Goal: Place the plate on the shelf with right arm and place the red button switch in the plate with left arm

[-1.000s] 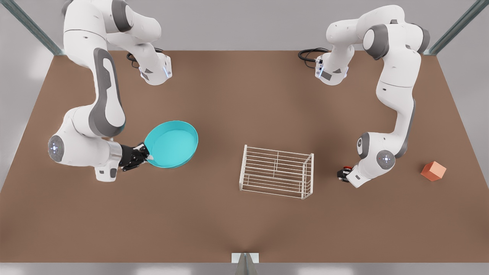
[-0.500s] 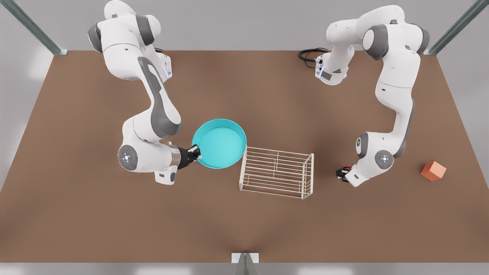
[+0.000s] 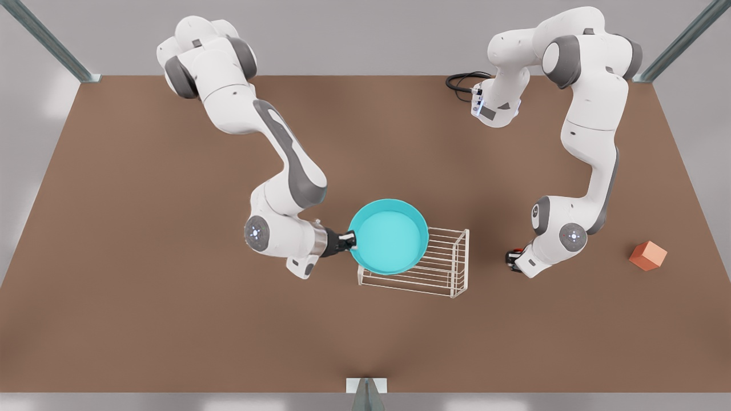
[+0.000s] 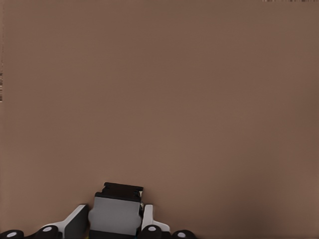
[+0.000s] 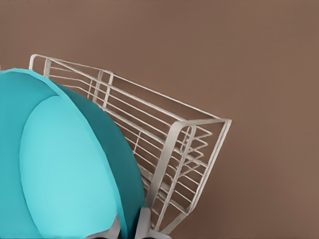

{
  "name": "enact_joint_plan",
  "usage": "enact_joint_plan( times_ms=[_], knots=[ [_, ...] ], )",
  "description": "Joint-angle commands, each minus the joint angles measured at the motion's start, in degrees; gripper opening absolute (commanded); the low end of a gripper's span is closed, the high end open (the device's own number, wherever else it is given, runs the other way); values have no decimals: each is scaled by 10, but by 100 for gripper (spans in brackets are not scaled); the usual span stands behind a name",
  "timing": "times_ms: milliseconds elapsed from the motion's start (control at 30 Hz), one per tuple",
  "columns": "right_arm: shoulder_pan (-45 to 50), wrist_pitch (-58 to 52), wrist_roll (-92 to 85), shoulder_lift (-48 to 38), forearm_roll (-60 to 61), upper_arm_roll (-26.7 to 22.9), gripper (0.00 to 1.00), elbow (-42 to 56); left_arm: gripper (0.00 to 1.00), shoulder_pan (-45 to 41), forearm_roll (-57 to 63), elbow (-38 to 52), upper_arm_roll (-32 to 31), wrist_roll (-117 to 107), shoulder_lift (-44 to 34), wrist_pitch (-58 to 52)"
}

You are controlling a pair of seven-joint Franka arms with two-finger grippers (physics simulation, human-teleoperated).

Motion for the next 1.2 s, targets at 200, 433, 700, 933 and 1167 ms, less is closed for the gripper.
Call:
enact_joint_plan(
  times_ms=[200, 433, 700, 933, 1167],
  knots=[
    [54, 103, 227, 17, 13, 3, 25, 4, 34, -1, -1, 9, 0, -4, -30, -35],
    [57, 120, 226, 24, 11, 1, 26, 0, 35, -1, -2, 117, -4, -8, -133, -315],
    [61, 105, 221, -14, 13, -29, 100, 1, 34, -1, -17, 206, -136, -282, -175, -425],
    [-37, -244, -178, -193, -292, -262, 100, -21, 34, -115, -6, 225, -209, -611, -133, -362],
    [-19, -82, -194, -373, -396, -255, 100, -332, 35, -144, 66, 315, -206, -650, -23, -285]
  ],
)
